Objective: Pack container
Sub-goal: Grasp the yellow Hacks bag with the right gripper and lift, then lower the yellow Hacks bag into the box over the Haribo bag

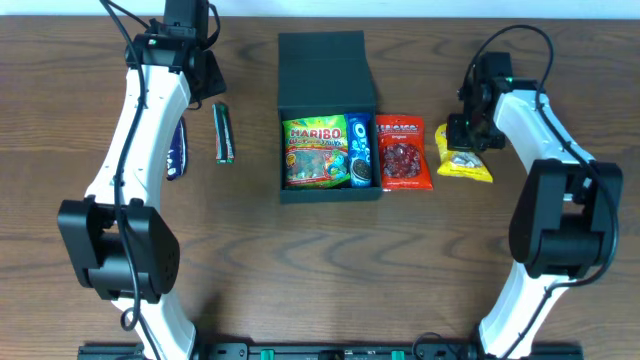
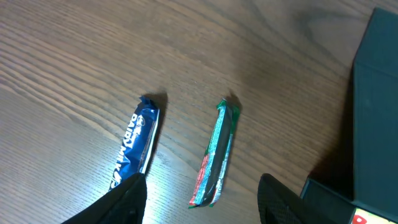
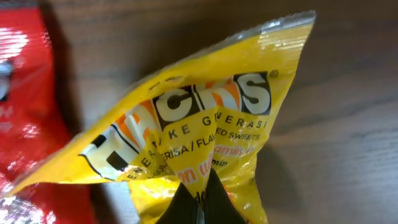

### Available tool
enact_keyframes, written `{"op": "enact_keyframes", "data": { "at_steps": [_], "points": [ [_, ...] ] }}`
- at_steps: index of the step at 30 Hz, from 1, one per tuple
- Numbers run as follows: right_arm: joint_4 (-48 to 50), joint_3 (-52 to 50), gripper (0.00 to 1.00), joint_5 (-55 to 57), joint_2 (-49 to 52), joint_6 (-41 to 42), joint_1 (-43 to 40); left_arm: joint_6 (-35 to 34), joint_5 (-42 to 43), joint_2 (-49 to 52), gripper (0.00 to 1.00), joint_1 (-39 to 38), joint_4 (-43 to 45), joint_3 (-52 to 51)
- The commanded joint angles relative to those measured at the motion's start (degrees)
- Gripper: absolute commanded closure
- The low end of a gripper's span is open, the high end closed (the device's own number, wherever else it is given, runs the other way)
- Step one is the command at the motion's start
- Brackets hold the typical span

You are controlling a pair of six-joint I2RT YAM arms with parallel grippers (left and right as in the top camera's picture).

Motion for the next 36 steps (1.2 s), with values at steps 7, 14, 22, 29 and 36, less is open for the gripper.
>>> {"op": "enact_keyframes", "data": {
  "at_steps": [7, 14, 22, 29, 36],
  "points": [
    [-8.7, 18.3, 0.99, -7.0, -4.8, 4.0, 4.9, 0.4, 0.1, 0.9, 0.41, 0.2, 0.2, -0.4],
    [-7.3, 21.3, 0.99, -10.5, -6.8, 13.4, 15.6, 4.0, 0.0, 0.4, 0.37, 2.3, 2.1, -0.1],
    [-3.9, 21.3, 0.99, -6.3, -1.8, 24.8, 30.0, 4.0, 0.7, -1.0, 0.35, 6.0, 2.9, -0.1],
    [-5.0, 21.3, 0.99, -4.6, 2.8, 31.8, 35.6, 4.0, 2.1, -1.0, 0.35, 6.2, 2.6, -0.1],
    [-5.5, 21.2, 0.99, 0.3, 3.9, 34.9, 37.9, 4.0, 4.3, -1.0, 0.35, 6.2, 2.6, -0.1]
  ]
}}
